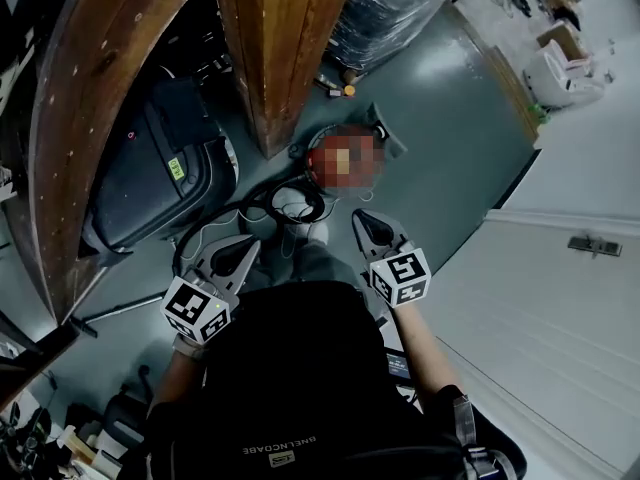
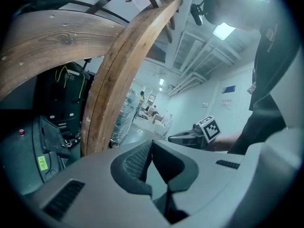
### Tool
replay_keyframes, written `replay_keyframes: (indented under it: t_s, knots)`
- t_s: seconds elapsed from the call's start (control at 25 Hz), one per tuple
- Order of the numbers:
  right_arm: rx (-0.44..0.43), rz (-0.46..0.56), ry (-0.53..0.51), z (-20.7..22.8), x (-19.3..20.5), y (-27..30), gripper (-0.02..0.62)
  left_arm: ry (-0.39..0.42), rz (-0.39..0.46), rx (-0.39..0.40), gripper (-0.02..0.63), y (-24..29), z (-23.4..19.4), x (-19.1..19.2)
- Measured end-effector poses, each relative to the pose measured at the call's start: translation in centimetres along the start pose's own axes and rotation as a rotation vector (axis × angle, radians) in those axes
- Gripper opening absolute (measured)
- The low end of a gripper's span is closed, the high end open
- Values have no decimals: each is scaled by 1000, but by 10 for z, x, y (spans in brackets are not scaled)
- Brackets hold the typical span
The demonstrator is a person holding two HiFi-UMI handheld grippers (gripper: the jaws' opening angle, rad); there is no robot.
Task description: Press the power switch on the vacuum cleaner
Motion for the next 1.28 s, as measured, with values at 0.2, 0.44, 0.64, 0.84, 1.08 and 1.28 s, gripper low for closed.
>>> replay_keyframes:
  t_s: [0.2, 0.44, 0.64, 0.84, 1.08, 1.28]
  knots:
    - [-56, -85, -45, 40, 6, 28, 28, -51, 13, -92, 15, 16, 8, 2]
    - [-139, -193, -66, 83, 34, 68, 28, -107, 12, -203, 15, 31, 24, 14]
    - [-180, -284, -91, 116, 59, 103, 28, -120, 11, -281, 14, 37, 30, 24]
    - [-199, -378, -123, 144, 84, 139, 28, -167, -1, -360, 15, 37, 34, 34]
    - [-221, -459, -165, 173, 116, 187, 28, -173, -45, -437, 14, 42, 36, 55]
    - [-220, -520, -166, 192, 150, 224, 28, -219, -67, -494, 15, 40, 35, 74]
Point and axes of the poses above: the fingertips, and each gripper's own axes: y forward along the fingers, z to its right, x out of its underside, the point moved 10 cm from there along -y, backward along the fingers, and after that the axes turned 9 degrees about -x, right-handed, at the moved point
